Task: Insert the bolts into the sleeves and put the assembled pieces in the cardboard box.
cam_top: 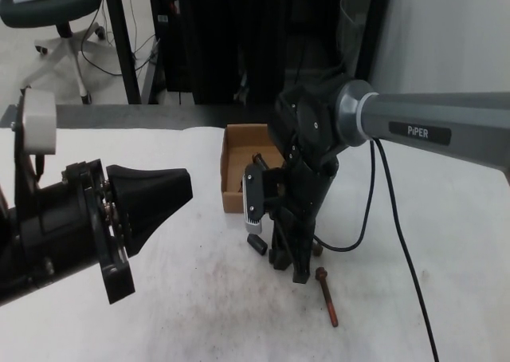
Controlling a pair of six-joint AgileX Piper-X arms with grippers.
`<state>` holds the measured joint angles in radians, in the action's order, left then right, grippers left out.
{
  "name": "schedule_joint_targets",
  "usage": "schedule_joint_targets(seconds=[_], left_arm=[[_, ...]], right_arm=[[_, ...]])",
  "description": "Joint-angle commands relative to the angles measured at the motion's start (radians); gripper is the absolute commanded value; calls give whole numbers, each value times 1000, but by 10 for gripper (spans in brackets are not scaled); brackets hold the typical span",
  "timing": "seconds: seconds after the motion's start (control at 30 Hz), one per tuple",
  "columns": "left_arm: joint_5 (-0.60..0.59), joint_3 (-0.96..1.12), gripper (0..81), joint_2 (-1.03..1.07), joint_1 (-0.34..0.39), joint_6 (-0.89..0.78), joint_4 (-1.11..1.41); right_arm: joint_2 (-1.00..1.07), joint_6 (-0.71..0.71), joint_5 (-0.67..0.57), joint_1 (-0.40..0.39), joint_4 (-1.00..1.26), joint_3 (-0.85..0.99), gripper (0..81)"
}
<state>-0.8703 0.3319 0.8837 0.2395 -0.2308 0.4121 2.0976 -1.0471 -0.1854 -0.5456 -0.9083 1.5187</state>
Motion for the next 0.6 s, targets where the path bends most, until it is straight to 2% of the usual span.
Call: schedule_joint_targets(seconds=[0.0,0.07,0.13,0.17,0.2,0.37,0.57], left_arm=[[-7,3,3,-10,-1,6,2],[-7,3,3,-10,-1,6,2],[-7,3,3,-10,-1,6,2],[-7,3,3,-10,-1,6,2],[-7,3,3,-10,-1,6,2],[-7,3,3,-10,-1,6,2],[-7,3,3,-21,-1,4,2]], right_arm=[[1,0,-15,-3,21,-4,309],[1,0,-15,-3,21,-4,267],[1,5,-15,-3,21,-4,160],[1,24,-15,-3,21,-4,59],[1,48,-15,-3,21,-4,12],[-11,163,-25,-3,-4,-2,8],[-115,249,-250,6,-25,-2,8]])
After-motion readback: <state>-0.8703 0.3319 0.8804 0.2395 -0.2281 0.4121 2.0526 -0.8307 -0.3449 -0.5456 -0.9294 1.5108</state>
